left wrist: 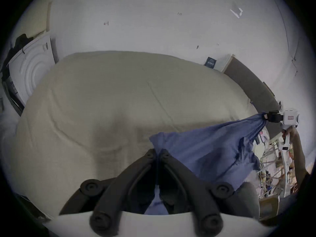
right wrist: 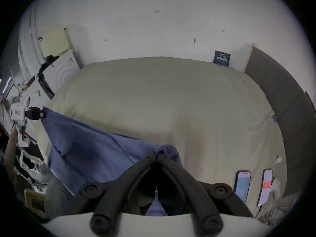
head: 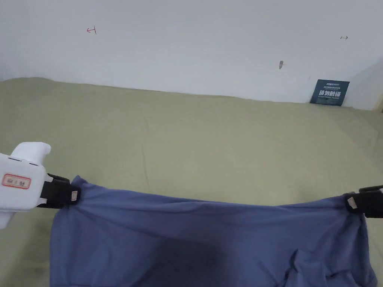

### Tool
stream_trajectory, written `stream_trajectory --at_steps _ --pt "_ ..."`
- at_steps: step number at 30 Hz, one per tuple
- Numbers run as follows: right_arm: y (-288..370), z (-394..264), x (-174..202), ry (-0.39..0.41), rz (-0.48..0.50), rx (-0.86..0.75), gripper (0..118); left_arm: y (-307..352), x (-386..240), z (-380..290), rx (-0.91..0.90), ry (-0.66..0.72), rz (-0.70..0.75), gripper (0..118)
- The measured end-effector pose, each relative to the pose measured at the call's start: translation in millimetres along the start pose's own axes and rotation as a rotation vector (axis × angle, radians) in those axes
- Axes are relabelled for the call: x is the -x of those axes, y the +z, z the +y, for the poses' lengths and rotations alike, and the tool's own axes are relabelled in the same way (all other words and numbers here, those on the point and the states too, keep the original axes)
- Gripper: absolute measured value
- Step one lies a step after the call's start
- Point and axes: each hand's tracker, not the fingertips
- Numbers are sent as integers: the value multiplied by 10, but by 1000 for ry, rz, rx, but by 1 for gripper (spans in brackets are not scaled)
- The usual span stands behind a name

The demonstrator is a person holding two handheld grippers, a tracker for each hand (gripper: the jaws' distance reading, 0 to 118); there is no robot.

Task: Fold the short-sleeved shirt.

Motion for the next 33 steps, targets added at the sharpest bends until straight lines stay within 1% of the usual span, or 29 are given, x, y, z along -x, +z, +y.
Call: stream_trajectory --at_steps 2,3,5,7,9,11,12,14,16,19,20,22,23,24,25,26,27,28,29,30,31,32,33 --pt "204 -260 167 -5 5 -8 0 193 -28 -244 -16 3 -9 3" --pt "54 -349 -460 -66 56 14 0 282 -64 -394 -13 7 -17 3" --pt "148 -618 -495 -84 64 32 0 377 -121 -673 -3 17 -10 3" --pt "253 -922 -364 -98 70 55 0 417 -99 -969 30 48 -10 3" --pt "261 -1284 -382 -150 76 104 0 367 73 -1252 76 102 -31 3" --pt "238 -1599 -347 -170 75 139 0 328 100 -1533 97 127 -20 3" --pt "196 -1758 -358 -198 70 164 0 280 164 -1679 127 161 -20 3" --pt "115 -1983 -379 -226 60 200 0 191 189 -1897 155 185 -6 3" --pt "24 -2153 -392 -228 59 221 0 124 146 -2057 183 180 1 3" --pt "-85 -2297 -423 -222 28 222 0 10 183 -2189 188 195 15 3" --pt "-113 -2307 -413 -219 19 220 0 -42 365 -2241 172 219 22 3" --pt "-156 -2296 -379 -164 -3 215 0 -109 396 -2249 173 218 12 3" --pt "-52 -2287 -302 -165 -15 225 1 -119 385 -2254 171 216 17 7" --pt "-37 -2266 -275 -145 -21 244 9 -74 294 -2257 169 209 17 18" --pt "9 -2238 -245 -128 -39 248 28 -17 265 -2248 152 198 20 32" --pt "53 -2207 -226 -123 -53 258 57 30 255 -2220 153 194 16 52" --pt "149 -2155 -230 -146 -65 256 91 91 229 -2170 175 184 22 83" --pt "234 -2114 -226 -153 -66 247 94 171 174 -2167 180 179 30 96" --pt "373 -2020 -214 -183 -39 196 90 310 139 -2111 150 160 19 96" --pt "474 -1941 -208 -208 -46 156 89 447 96 -2032 101 128 8 96" --pt "550 -1868 -207 -220 -46 118 90 561 58 -1954 58 105 14 96" --pt "634 -1791 -189 -222 -38 84 90 703 -105 -1855 25 92 20 96" --pt "723 -1704 -163 -219 -32 43 89 788 -140 -1756 1 88 23 96"
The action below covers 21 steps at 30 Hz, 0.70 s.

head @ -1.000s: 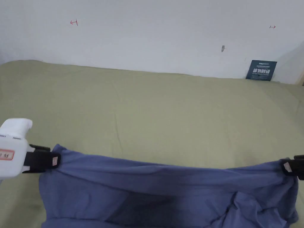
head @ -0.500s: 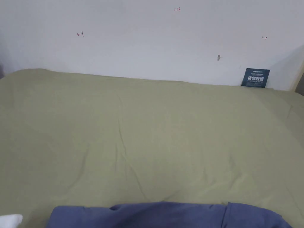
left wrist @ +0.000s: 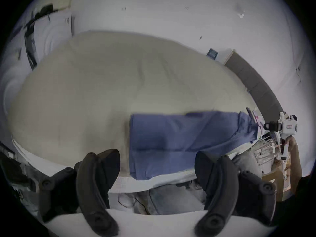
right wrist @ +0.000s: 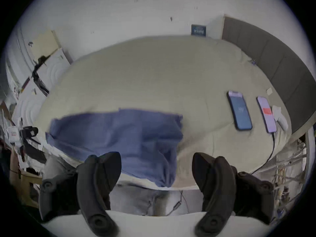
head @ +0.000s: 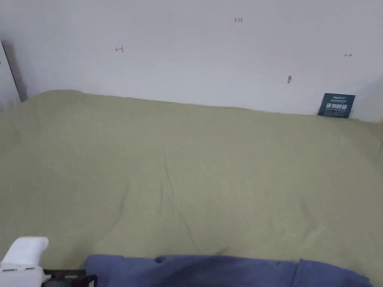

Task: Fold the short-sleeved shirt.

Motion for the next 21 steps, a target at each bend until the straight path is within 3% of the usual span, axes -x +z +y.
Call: stream_trajectory --at_steps 1,2,3,4,5,6,16,20,21 --pt "79 80 100 13 19 -28 86 58 -23 84 -22 2 2 95" --pt "142 146 191 23 39 -46 75 86 -29 145 -26 16 1 93" --pt "184 191 231 35 47 -51 48 100 -48 195 -38 33 -4 82" --pt "194 216 269 42 41 -56 16 110 -44 231 -56 48 -8 59" --pt "183 233 299 55 23 -55 0 106 -45 260 -64 55 -3 22" --pt "129 229 261 63 -15 -66 0 39 -22 285 -59 58 5 0" --pt "41 147 376 94 -2 -26 0 -259 238 233 -8 92 86 0" --pt "31 139 383 95 10 -24 0 -354 407 213 44 119 -35 1" --pt "10 127 376 97 21 -26 0 -410 507 203 48 150 -106 16"
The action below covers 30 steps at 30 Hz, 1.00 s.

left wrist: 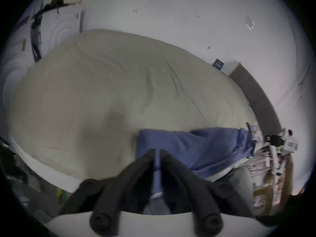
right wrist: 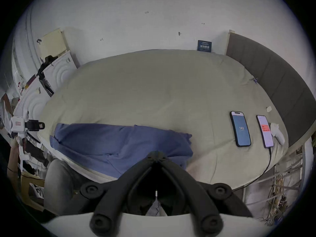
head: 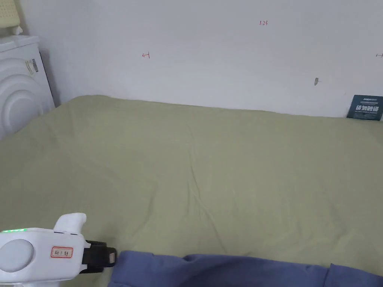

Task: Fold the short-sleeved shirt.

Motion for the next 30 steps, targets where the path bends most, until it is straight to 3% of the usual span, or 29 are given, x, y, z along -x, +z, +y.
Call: stream_trajectory --at_steps 3,8,11,14,15,16,17,18,19,21,23,30 --pt "-38 -29 2 2 20 0 0 -184 225 -82 33 107 -207 118" --pt "-74 -95 12 8 40 11 0 -564 645 -259 95 354 -283 117" --pt "-138 -126 -19 4 50 18 0 -514 418 -399 5 371 -329 117" --pt "-132 -113 13 -3 66 25 0 -594 554 -396 27 434 -456 109" --pt "-152 -116 19 -5 70 28 0 -643 532 -416 55 434 -452 91" --pt "-172 -120 32 -4 72 31 0 -673 454 -433 69 411 -403 64" --pt "-190 -123 46 -1 73 32 0 -692 398 -447 67 366 -324 29" --pt "-193 -127 54 -2 76 31 0 -783 416 -407 75 333 -245 10" --pt "-190 -129 58 -5 85 31 0 -825 413 -407 91 348 -197 10" --pt "-172 -139 42 -9 98 25 0 -752 463 -376 52 439 -296 10" --pt "-109 -141 40 0 102 11 0 -614 257 -349 21 365 -256 10" --pt "79 -80 -49 -6 116 -52 0 -321 -597 -34 -24 148 -440 10"
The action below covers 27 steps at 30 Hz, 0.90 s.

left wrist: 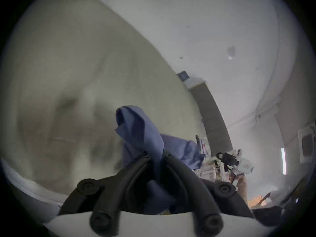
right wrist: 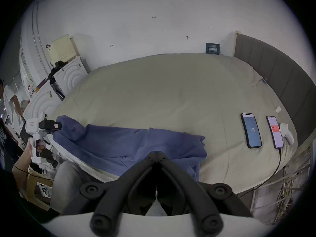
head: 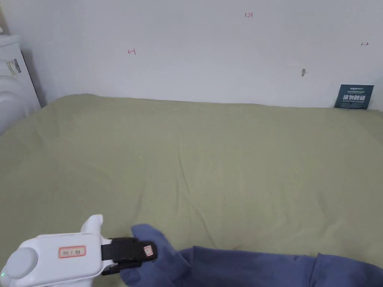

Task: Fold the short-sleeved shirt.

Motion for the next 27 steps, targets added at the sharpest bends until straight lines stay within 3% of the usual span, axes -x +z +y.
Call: stream_trajectory --at_steps 6,11,12,14,15,17,19,20,22,23,27 --pt "3 -35 -44 -13 18 -17 0 -790 -624 -78 130 -101 -57 10" --pt "-26 -104 -101 -33 23 -10 0 -1415 -775 -302 190 -99 -69 10" --pt "-35 -116 -117 -37 18 -5 0 -1515 -684 -291 203 -94 -69 27" --pt "-49 -141 -162 -46 15 3 0 -1641 -620 -304 232 -69 -53 87" --pt "-63 -154 -197 -52 11 7 0 -1649 -618 -337 244 -49 -43 98" --pt "-64 -177 -236 -62 6 11 0 -1565 -587 -344 232 -23 -67 97" --pt "-60 -175 -231 -71 1 17 0 -1456 -537 -322 210 5 -76 86" --pt "-65 -178 -233 -72 -1 21 0 -1409 -545 -324 190 15 -67 71" --pt "-76 -182 -219 -69 -7 31 0 -1379 -502 -291 165 12 -38 9" --pt "-77 -178 -197 -66 -7 33 0 -1409 -489 -291 157 10 -23 1" --pt "-86 -190 -149 -60 9 34 0 -1670 -456 -418 237 32 -70 0"
